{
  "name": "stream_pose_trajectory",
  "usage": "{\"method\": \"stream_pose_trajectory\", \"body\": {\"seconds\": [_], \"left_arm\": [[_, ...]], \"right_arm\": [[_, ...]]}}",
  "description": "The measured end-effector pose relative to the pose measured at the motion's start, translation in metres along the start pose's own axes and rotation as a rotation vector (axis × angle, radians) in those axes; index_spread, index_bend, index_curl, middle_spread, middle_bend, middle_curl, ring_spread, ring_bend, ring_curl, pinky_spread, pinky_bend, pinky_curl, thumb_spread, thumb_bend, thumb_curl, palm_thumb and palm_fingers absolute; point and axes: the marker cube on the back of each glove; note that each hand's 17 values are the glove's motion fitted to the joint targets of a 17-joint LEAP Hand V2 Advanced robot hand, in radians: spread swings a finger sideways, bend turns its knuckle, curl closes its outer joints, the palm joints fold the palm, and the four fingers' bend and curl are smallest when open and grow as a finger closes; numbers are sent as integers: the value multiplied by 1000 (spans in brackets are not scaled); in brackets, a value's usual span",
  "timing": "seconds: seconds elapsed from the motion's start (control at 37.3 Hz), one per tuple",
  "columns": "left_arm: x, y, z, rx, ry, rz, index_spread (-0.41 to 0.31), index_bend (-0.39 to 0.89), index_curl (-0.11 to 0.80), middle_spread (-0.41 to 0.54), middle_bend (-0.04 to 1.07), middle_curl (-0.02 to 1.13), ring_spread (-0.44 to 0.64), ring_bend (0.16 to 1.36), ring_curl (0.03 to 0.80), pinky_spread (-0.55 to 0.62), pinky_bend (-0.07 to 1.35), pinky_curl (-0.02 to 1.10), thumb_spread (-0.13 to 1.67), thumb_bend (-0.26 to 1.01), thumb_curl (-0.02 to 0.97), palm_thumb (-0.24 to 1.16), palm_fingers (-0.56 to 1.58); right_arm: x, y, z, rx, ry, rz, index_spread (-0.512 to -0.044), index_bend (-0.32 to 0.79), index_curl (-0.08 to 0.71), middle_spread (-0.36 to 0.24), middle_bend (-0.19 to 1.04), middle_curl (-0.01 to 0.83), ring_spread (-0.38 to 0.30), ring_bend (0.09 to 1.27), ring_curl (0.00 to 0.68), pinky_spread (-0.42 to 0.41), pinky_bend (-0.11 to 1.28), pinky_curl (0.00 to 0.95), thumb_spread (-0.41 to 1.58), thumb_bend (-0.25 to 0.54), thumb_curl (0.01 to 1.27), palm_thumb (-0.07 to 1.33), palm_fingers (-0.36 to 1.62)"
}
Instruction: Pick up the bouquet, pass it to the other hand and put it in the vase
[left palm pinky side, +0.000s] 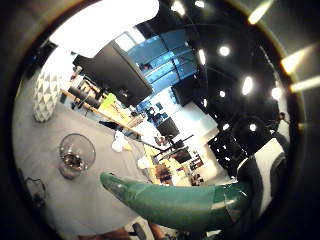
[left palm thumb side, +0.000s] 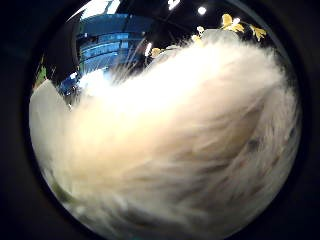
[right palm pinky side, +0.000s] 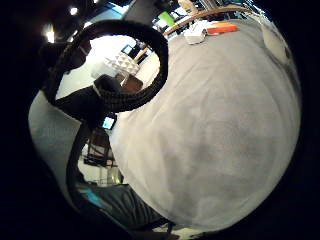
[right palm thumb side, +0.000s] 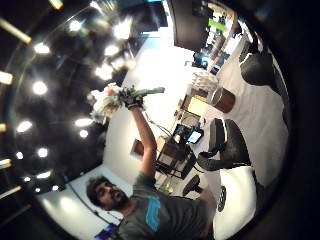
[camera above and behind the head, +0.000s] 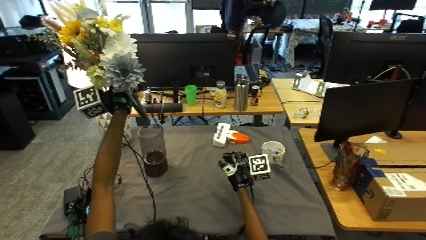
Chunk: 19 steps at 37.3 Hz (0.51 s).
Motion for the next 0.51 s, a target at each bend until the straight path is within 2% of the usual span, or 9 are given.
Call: {"method": "stream_pose_trajectory", "body": {"seconds": [0.05, 0.16, 0.35, 0.51], "left_arm": [[11, 0, 5, 36, 43, -10, -389, 654, 599, -393, 897, 687, -372, 998, 537, -422, 713, 507, 950, -33, 391, 562, 1381], [-3, -12, -3, 69, 58, -50, -388, 655, 601, -393, 897, 688, -372, 1000, 536, -421, 716, 506, 949, -31, 392, 560, 1380], [-71, -40, -17, 107, 10, -80, -387, 655, 605, -394, 897, 689, -370, 998, 535, -420, 719, 503, 945, -32, 393, 552, 1378], [-126, -48, -15, 113, -20, -158, -387, 654, 607, -394, 898, 690, -365, 995, 533, -425, 718, 498, 939, -31, 394, 548, 1378]], "right_arm": [[3, 1, -2, 4, -19, 12, -278, 132, 380, -106, 303, 442, -41, 416, 362, 193, 553, 380, 938, -21, 586, 970, 921], [2, 5, -10, 10, -22, 22, -278, 129, 371, -105, 285, 438, -37, 399, 362, 213, 531, 372, 947, -21, 580, 969, 929], [16, 6, -25, 29, 27, 46, -277, 128, 360, -104, 261, 437, -27, 366, 362, 240, 506, 365, 957, -22, 568, 965, 935], [17, 10, -31, 30, 67, 65, -277, 133, 356, -96, 237, 435, -12, 327, 360, 255, 487, 363, 968, -20, 560, 964, 909]]}}
